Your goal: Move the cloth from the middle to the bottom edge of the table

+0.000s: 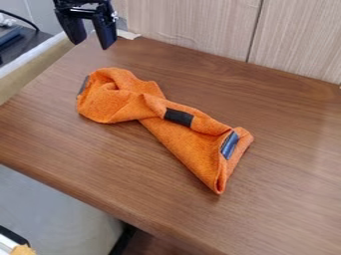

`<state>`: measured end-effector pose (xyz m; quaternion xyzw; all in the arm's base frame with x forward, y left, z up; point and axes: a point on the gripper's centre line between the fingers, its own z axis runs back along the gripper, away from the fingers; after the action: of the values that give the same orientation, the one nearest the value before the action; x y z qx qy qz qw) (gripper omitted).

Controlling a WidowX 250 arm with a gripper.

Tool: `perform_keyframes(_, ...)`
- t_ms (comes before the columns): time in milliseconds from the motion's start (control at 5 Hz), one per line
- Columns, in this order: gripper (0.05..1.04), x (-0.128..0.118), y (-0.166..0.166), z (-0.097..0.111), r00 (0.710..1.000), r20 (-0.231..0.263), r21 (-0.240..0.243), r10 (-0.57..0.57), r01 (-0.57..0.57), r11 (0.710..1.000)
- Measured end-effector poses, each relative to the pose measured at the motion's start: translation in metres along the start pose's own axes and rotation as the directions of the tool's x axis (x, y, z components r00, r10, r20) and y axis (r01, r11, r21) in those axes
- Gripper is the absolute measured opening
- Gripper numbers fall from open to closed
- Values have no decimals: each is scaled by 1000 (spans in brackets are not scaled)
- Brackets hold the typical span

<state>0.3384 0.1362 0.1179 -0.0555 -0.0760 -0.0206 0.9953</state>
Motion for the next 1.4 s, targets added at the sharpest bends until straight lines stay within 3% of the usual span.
perform_keyframes(200,999,-4,-1,-14,999,-35,-24,4,-5,1000)
perform_keyframes(600,999,-1,-48,-19,989,-48,-59,-140,137,989)
perform_keyframes(1000,999,-19,-99,-33,951,-68,-77,-302,297,952)
perform_keyframes(1400,999,-38,-103,-52,933,-92,-70,-348,342,937)
